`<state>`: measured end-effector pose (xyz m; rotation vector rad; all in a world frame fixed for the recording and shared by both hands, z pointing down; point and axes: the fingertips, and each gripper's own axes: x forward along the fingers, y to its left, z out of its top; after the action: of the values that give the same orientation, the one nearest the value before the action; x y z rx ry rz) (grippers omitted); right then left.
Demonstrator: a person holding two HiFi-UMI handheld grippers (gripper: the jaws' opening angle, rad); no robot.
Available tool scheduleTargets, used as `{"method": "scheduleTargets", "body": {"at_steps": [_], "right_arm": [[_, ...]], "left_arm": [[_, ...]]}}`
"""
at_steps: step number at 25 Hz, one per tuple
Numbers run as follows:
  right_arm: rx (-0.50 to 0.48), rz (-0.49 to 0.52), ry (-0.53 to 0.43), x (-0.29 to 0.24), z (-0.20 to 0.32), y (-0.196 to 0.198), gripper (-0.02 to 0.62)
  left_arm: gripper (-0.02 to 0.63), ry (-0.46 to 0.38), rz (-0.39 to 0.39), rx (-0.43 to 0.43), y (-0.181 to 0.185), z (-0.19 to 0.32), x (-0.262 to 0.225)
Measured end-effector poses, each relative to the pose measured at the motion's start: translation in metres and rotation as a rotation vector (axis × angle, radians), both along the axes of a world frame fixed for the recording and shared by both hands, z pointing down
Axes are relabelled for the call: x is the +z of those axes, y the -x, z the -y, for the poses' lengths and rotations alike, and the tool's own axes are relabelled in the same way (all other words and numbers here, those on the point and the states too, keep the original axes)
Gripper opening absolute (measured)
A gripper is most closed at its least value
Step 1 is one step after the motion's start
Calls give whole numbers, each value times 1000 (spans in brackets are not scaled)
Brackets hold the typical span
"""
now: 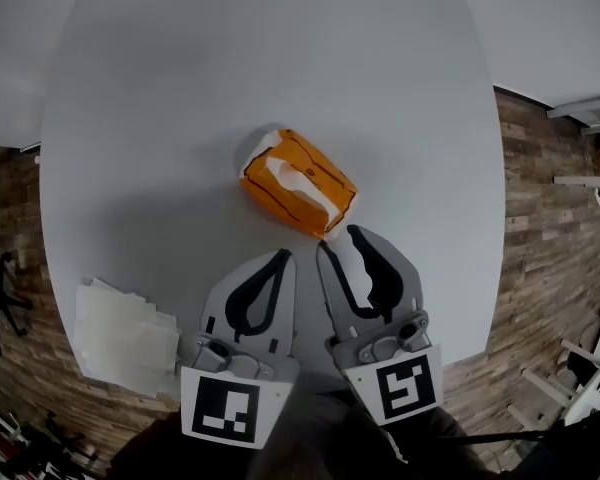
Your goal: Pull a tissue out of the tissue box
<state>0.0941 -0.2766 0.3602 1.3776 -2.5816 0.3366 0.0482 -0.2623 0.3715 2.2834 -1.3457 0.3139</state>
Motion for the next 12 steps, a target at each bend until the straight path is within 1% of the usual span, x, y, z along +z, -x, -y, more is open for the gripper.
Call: {"method": "scheduleTargets", "body": {"at_steps": [6,10,11,12], "right_arm": [[25,-27,44,27,21,4,100],[71,-62,62,43,31,2,98],[79,-74,64,46,33,2,93],[85,-81,67,48,34,2,69]], "left_arm": [[0,45,1,24,5,12,23],[0,56,-9,35,6,20,35],[0,56,-10,41,6,22,37],[0,56,-9,49,5,24,39]]}}
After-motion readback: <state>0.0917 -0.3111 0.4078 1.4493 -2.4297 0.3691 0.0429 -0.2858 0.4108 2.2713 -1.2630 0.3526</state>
